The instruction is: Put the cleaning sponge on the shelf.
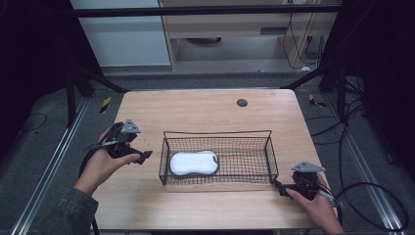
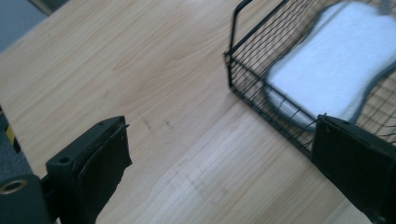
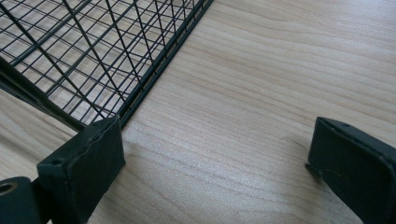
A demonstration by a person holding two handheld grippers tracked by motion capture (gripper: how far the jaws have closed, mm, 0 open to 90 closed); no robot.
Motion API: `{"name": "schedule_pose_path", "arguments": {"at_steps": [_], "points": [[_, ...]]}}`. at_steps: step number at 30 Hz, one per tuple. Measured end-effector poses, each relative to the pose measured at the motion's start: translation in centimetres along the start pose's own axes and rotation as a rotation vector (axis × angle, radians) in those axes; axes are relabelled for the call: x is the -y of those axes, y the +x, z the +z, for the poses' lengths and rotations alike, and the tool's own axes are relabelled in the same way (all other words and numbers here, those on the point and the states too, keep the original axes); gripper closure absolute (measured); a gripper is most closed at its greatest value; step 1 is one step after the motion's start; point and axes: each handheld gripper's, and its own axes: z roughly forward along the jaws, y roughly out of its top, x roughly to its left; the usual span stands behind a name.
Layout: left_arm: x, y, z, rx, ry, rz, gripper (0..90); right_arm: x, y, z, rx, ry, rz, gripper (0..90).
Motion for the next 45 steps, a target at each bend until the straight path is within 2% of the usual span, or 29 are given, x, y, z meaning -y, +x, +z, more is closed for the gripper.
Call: {"name": "schedule_pose_path", "arguments": {"at_steps": [4,8,22,37,45], "points": [[1.6,1.1,0.8,-0.029,0.023,-0.036,4.0,0.0,0.0,0.0,0.000,0.000,0.000,3.8],[3.1,1.7,1.7,-0.034,0.046,-0.073,4.1,0.0,0.0,0.0,0.000,0.000,0.000,3.8],[5.7,1.4,4.4,-0.036,0.109,-0.085,5.1,0.0,0.0,0.0,0.000,0.000,0.000,3.8],[7.0,1.4,6.9,-0.039,0.144,-0.108,5.1,0.0,0.0,0.0,0.000,0.001,-0.001,3.8],[7.2,1.7,7.9,-0.050,0.116,-0.142,4.7,0.0,0.0,0.0,0.000,0.000,-0.002,3.8]]}}
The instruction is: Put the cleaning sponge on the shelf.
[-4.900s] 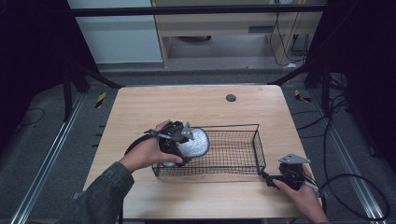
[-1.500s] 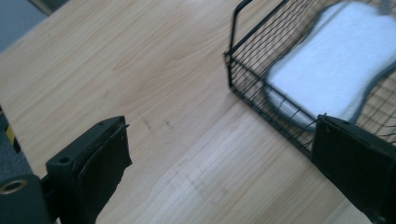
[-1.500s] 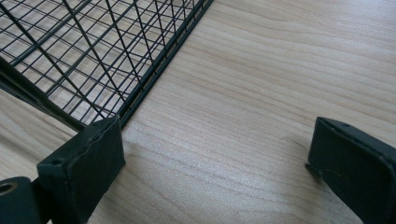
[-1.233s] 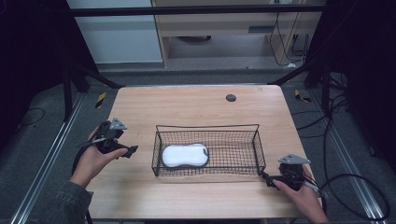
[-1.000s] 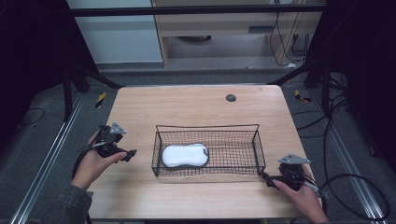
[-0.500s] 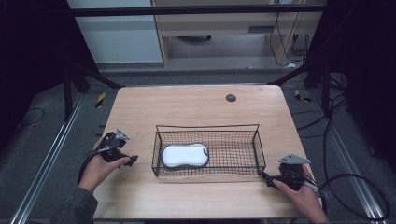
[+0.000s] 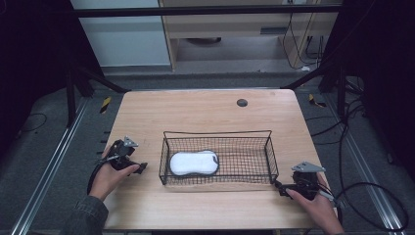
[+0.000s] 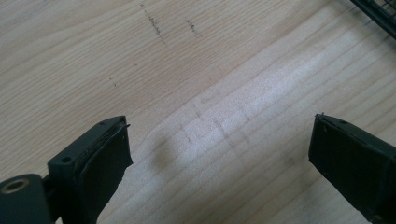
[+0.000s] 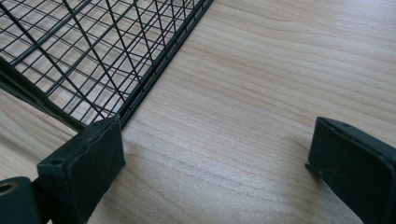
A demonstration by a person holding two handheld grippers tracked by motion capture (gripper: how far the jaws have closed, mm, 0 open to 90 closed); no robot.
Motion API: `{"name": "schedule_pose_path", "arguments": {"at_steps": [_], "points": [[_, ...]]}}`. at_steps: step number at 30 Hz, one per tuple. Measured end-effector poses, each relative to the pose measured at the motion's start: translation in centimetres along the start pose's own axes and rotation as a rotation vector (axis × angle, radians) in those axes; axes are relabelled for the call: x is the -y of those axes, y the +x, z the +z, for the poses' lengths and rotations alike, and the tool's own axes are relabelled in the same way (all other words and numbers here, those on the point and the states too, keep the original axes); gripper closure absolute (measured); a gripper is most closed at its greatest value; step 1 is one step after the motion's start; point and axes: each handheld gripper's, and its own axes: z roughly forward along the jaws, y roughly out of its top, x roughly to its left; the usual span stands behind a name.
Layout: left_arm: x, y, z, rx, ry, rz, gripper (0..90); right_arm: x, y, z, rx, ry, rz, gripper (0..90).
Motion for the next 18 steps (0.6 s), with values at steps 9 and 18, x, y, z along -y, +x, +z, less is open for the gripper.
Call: {"name": "schedule_pose_path", "arguments": {"at_steps": [9,18], "points": [[0.3,0.3,1.0,0.001,-0.028,-0.045,3.7,0.0,0.0,0.0,0.000,0.000,0.000,3.8],[0.1,0.7,1.6,-0.018,-0.057,-0.069,3.3,0.0,0.0,0.0,0.000,0.000,0.000,3.8]]}}
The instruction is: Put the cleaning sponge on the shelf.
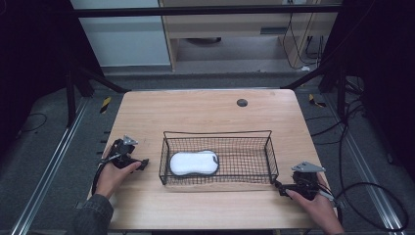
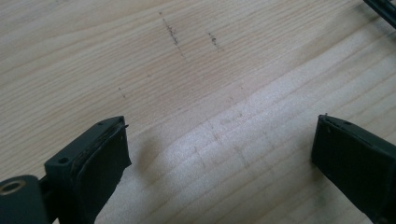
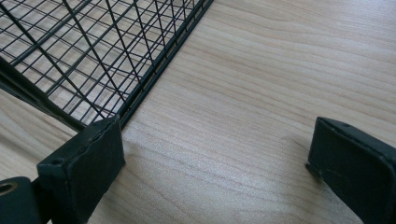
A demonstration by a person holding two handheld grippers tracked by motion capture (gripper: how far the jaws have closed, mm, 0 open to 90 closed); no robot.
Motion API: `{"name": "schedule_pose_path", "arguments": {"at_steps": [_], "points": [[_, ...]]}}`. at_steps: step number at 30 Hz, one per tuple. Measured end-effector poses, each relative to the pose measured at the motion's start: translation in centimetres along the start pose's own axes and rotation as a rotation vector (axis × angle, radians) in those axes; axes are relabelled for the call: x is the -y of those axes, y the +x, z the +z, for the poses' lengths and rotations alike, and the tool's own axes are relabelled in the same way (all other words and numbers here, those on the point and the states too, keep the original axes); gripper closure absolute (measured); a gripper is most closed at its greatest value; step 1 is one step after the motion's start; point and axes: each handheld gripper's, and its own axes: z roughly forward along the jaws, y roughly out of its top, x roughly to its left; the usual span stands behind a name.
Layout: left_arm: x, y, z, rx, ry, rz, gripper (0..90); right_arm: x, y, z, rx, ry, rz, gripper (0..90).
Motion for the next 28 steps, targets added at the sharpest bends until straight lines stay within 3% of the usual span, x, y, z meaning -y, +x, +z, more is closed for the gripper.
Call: {"name": "schedule_pose_path", "arguments": {"at_steps": [12,15,18,22,28], "points": [[-0.2,0.3,0.8,0.001,-0.039,-0.043,1.8,0.0,0.0,0.0,0.000,0.000,0.000,3.8],[-0.1,0.3,1.1,0.018,-0.054,-0.057,0.5,0.0,0.0,0.0,0.000,0.000,0.000,3.8],[0.3,0.6,1.5,0.046,-0.091,-0.097,0.0,0.0,0.0,0.0,0.000,0.000,0.000,3.8],[0.8,0.7,1.7,0.043,-0.158,-0.097,0.0,0.0,0.0,0.0,0.000,0.000,0.000,3.8],[0.8,0.7,1.7,0.043,-0.158,-0.097,0.0,0.0,0.0,0.0,0.000,0.000,0.001,3.8]]}}
